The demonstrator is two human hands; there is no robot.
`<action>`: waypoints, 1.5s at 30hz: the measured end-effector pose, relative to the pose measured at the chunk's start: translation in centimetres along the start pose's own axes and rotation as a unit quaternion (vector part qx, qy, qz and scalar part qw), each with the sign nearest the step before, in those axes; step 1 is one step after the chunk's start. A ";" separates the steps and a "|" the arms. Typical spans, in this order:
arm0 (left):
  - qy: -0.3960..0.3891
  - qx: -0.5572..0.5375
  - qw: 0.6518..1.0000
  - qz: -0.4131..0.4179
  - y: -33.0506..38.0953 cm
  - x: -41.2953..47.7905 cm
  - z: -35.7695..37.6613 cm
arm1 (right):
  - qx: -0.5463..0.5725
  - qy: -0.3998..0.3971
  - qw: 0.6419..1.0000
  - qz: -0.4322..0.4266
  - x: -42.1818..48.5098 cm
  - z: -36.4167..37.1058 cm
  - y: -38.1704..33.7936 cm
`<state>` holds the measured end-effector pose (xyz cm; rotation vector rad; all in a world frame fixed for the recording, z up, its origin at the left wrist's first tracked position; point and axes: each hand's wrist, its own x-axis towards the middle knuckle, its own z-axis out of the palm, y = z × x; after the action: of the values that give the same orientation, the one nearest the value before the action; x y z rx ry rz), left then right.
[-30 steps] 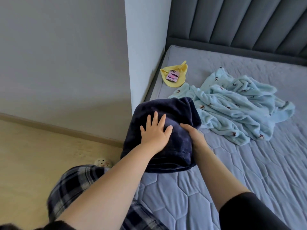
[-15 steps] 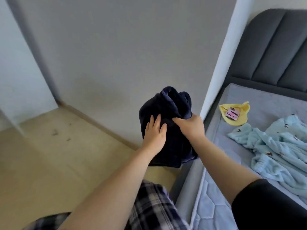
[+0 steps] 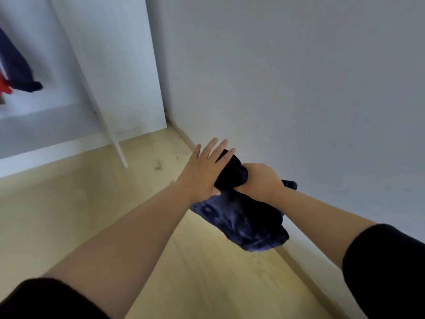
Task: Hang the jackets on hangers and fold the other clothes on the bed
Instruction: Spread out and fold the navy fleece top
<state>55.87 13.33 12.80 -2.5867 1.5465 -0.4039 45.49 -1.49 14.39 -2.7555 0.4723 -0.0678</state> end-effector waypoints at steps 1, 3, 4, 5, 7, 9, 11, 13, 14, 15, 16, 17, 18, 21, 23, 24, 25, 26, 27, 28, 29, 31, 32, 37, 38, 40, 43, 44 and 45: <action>-0.026 -0.007 1.000 0.000 -1.5 0.6 0.2 | -0.011 -0.011 1.000 -0.011 1.4 0.2 -0.8; -0.065 -0.027 0.998 -0.001 -4.0 1.3 -0.9 | -0.026 -0.029 0.999 -0.028 3.6 -0.6 -2.6; -0.076 -0.035 0.996 -0.001 -5.1 1.5 -2.1 | -0.032 -0.039 0.998 -0.035 4.4 -1.6 -3.7; -0.083 -0.041 0.996 -0.003 -6.3 1.6 -3.6 | -0.036 -0.050 0.997 -0.045 5.1 -2.9 -4.8; -0.101 -0.051 0.994 -0.004 -9.0 1.9 -7.4 | -0.043 -0.076 0.993 -0.073 6.4 -6.5 -7.6; -0.123 -0.063 0.990 -0.002 -12.2 2.2 -12.4 | -0.050 -0.096 0.989 -0.103 7.5 -10.8 -11.0; -0.147 -0.084 0.986 -0.007 -16.0 2.2 -18.3 | -0.055 -0.108 0.984 -0.134 8.6 -15.8 -15.3; -0.150 -0.111 0.982 -0.020 -20.1 1.9 -24.6 | -0.059 -0.116 0.978 -0.163 9.6 -20.9 -20.1; -0.150 -0.120 0.981 -0.031 -22.3 1.7 -27.8 | -0.060 -0.118 0.975 -0.176 10.2 -23.6 -22.7; -0.151 -0.123 0.980 -0.042 -24.4 1.4 -30.9 | -0.058 -0.120 0.973 -0.187 10.7 -26.1 -25.3; -0.151 -0.121 0.980 -0.056 -26.6 1.1 -34.0 | -0.054 -0.117 0.972 -0.198 11.4 -28.7 -27.9; -0.151 -0.120 0.978 -0.075 -28.7 0.8 -37.0 | -0.048 -0.112 0.970 -0.211 12.0 -31.1 -30.6; -0.158 -0.123 0.975 -0.099 -30.7 0.4 -39.8 | -0.042 -0.105 0.968 -0.225 12.6 -33.3 -33.2; -0.170 -0.117 0.967 -0.150 -36.1 -1.4 -46.6 | -0.025 -0.086 0.959 -0.268 13.8 -38.4 -40.3; -0.154 -0.099 0.968 -0.174 -39.3 -2.9 -49.8 | -0.026 -0.078 0.952 -0.293 14.9 -40.6 -44.3; -0.144 -0.094 0.967 -0.189 -41.0 -3.7 -51.1 | -0.026 -0.072 0.948 -0.307 15.6 -41.5 -46.3; -0.134 -0.090 0.966 -0.203 -42.6 -4.5 -52.2 | -0.025 -0.065 0.944 -0.323 16.2 -42.1 -48.2; -0.123 -0.084 0.965 -0.215 -44.2 -5.2 -53.1 | -0.024 -0.058 0.938 -0.340 17.0 -42.6 -50.1; -0.113 -0.076 0.965 -0.224 -45.9 -5.8 -53.9 | -0.025 -0.051 0.933 -0.356 17.8 -42.9 -51.9; -0.100 -0.068 0.965 -0.233 -47.5 -6.4 -54.4 | -0.029 -0.044 0.927 -0.370 18.7 -43.1 -53.7; -0.087 -0.058 0.965 -0.240 -49.1 -6.9 -54.8 | -0.037 -0.036 0.923 -0.382 19.8 -43.1 -55.5; -0.065 -0.037 0.964 -0.257 -52.5 -7.5 -55.1 | -0.052 -0.014 0.913 -0.405 22.5 -43.2 -58.9; -0.058 -0.026 0.961 -0.269 -54.4 -7.6 -55.2 | -0.056 -0.003 0.907 -0.418 24.1 -43.2 -60.7; -0.019 0.034 0.944 -0.328 -65.6 -6.0 -56.5 | -0.064 0.060 0.878 -0.470 33.7 -44.6 -70.0; -0.016 0.037 0.940 -0.340 -67.9 -5.5 -57.0 | -0.065 0.070 0.875 -0.474 35.8 -45.0 -71.8; -0.009 0.039 0.934 -0.355 -72.7 -4.3 -57.9 | -0.059 0.077 0.873 -0.478 39.9 -45.9 -75.3; -0.008 0.027 0.924 -0.381 -79.9 -3.1 -58.9 | -0.039 0.076 0.869 -0.488 45.7 -46.8 -80.8; -0.010 0.017 0.920 -0.392 -82.3 -3.1 -59.2 | -0.031 0.071 0.867 -0.493 47.4 -46.9 -82.8; -0.008 0.002 0.915 -0.403 -84.6 -3.2 -59.3 | -0.028 0.064 0.865 -0.498 49.0 -47.1 -84.7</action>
<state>109.89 59.51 87.84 -3.0910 0.3825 -0.4284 113.48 42.03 87.04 -2.7373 -0.9685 -0.4848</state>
